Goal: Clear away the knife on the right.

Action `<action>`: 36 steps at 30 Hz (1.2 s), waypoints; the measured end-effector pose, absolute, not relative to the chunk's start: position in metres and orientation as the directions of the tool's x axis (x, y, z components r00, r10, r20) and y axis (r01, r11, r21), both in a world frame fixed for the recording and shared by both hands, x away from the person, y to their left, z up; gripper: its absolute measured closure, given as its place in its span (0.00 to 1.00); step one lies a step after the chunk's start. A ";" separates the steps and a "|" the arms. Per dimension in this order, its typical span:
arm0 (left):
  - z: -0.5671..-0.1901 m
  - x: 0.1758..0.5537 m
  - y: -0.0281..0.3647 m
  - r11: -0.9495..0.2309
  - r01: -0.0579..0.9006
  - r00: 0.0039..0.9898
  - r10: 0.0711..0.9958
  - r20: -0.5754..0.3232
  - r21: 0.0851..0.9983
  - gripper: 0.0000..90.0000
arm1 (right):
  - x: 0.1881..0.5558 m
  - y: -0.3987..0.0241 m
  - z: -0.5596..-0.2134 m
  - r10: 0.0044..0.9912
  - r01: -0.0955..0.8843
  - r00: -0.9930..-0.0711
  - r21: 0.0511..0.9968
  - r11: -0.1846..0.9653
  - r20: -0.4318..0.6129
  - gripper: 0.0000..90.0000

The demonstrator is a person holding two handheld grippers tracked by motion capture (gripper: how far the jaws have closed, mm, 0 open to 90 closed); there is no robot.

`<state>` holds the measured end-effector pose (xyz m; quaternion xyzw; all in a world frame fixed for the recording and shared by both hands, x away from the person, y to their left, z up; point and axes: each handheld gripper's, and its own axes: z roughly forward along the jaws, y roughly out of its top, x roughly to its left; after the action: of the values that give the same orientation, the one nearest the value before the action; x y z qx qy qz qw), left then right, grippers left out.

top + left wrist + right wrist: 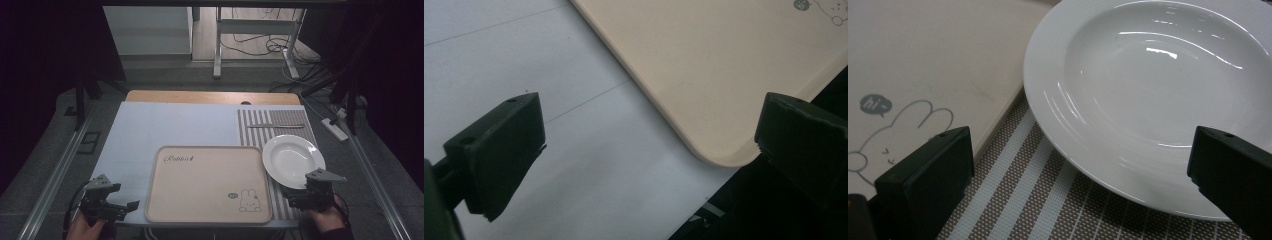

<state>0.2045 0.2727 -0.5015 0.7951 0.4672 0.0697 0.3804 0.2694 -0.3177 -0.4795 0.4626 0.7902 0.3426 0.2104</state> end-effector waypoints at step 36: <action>-0.502 0.205 0.273 -0.273 0.692 0.556 0.792 -0.252 0.668 0.01 | 0.271 -0.308 -0.478 0.867 0.563 -0.498 0.751 0.344 -0.024 0.00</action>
<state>0.2049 0.2734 -0.5019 0.7952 0.4668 0.0654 0.3815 0.2707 -0.3075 -0.4783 0.4519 0.7909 0.3516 0.2159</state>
